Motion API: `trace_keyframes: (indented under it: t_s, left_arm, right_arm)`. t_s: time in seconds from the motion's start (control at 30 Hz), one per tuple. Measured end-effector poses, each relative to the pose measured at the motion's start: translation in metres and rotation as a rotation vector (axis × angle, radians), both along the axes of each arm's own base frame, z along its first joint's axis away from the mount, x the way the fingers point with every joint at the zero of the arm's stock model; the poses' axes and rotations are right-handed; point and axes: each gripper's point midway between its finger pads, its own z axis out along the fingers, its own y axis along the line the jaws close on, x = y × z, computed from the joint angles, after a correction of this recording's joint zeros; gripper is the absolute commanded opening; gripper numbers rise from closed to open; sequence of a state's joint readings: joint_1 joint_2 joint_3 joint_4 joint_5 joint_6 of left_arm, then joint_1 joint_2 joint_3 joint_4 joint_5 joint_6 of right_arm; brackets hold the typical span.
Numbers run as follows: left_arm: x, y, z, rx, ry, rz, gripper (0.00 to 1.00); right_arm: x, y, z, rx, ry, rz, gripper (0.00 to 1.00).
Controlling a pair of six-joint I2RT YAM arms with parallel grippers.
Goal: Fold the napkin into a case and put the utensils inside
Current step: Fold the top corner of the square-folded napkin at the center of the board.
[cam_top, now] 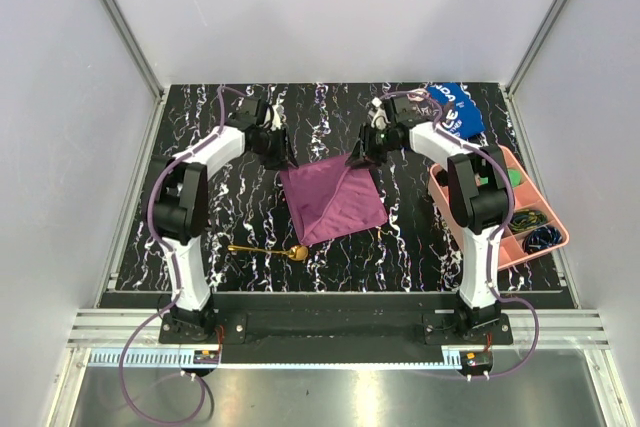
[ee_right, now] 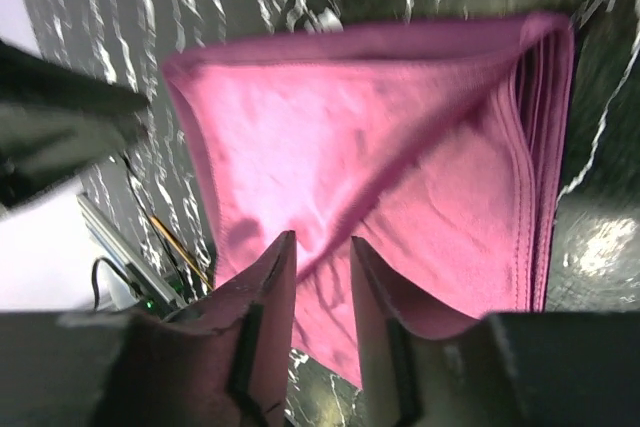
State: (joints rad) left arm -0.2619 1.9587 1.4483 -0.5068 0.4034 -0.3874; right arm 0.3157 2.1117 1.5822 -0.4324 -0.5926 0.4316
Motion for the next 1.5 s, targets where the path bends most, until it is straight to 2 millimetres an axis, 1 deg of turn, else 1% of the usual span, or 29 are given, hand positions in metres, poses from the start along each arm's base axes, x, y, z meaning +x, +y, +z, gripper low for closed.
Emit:
trace_keyframes:
  t_s: [0.07, 0.17, 0.23, 0.3, 0.33, 0.4, 0.47, 0.57, 0.63, 0.67, 0.73, 0.77, 0.9, 1.07, 1.13, 1.27, 1.5]
  left_arm:
    - [0.002, 0.003, -0.006, 0.016, 0.014, 0.005, 0.42]
    - [0.004, 0.005, -0.011, 0.025, 0.025, 0.010, 0.42]
    - [0.006, 0.006, -0.014, 0.030, 0.031, 0.014, 0.39]
    - [0.008, 0.006, -0.019, 0.034, 0.036, 0.015, 0.36]
    - [0.009, 0.006, -0.021, 0.035, 0.040, 0.015, 0.33]
    - [0.009, 0.006, -0.027, 0.037, 0.051, 0.015, 0.33]
    - [0.009, 0.006, -0.031, 0.039, 0.059, 0.016, 0.30]
    - [0.010, 0.005, -0.036, 0.040, 0.066, 0.017, 0.29]
    - [0.010, 0.006, -0.038, 0.041, 0.071, 0.018, 0.26]
    - [0.010, 0.006, -0.039, 0.042, 0.073, 0.018, 0.19]
    - [0.009, 0.006, -0.040, 0.042, 0.078, 0.021, 0.09]
    - [0.010, 0.005, -0.041, 0.042, 0.081, 0.023, 0.00]
    - [0.011, 0.005, -0.042, 0.044, 0.085, 0.026, 0.00]
    - [0.006, 0.008, -0.042, 0.051, 0.113, 0.035, 0.00]
    - [0.004, 0.011, -0.040, 0.053, 0.120, 0.041, 0.00]
    - [0.004, 0.016, -0.032, 0.049, 0.115, 0.055, 0.00]
    - [0.006, 0.024, -0.033, 0.059, 0.115, 0.076, 0.00]
  right_arm:
    - [-0.007, 0.000, -0.009, 0.007, 0.019, 0.002, 0.29]
    - [-0.019, 0.000, -0.023, 0.023, 0.053, 0.003, 0.27]
    - [-0.027, 0.000, -0.031, 0.030, 0.074, 0.001, 0.26]
    - [-0.033, -0.001, -0.035, 0.036, 0.088, -0.001, 0.25]
    - [-0.035, -0.001, -0.035, 0.039, 0.090, -0.001, 0.24]
    - [-0.037, 0.000, -0.031, 0.047, 0.083, -0.001, 0.23]
    - [-0.037, 0.002, -0.026, 0.055, 0.068, 0.002, 0.22]
    - [-0.039, 0.012, -0.017, 0.066, 0.040, 0.021, 0.22]
    - [-0.044, 0.020, -0.014, 0.070, 0.032, 0.041, 0.22]
    - [-0.049, 0.026, -0.012, 0.071, 0.030, 0.054, 0.21]
    - [-0.058, 0.039, -0.009, 0.074, 0.028, 0.086, 0.21]
    - [-0.063, 0.045, -0.008, 0.075, 0.027, 0.102, 0.21]
    - [-0.088, 0.073, -0.007, 0.079, 0.034, 0.175, 0.21]
    - [-0.115, 0.097, -0.007, 0.089, 0.053, 0.245, 0.20]
    - [-0.121, 0.101, -0.008, 0.095, 0.060, 0.258, 0.20]
    - [-0.126, 0.101, -0.012, 0.099, 0.076, 0.256, 0.20]
    - [-0.133, 0.104, -0.016, 0.108, 0.095, 0.257, 0.19]
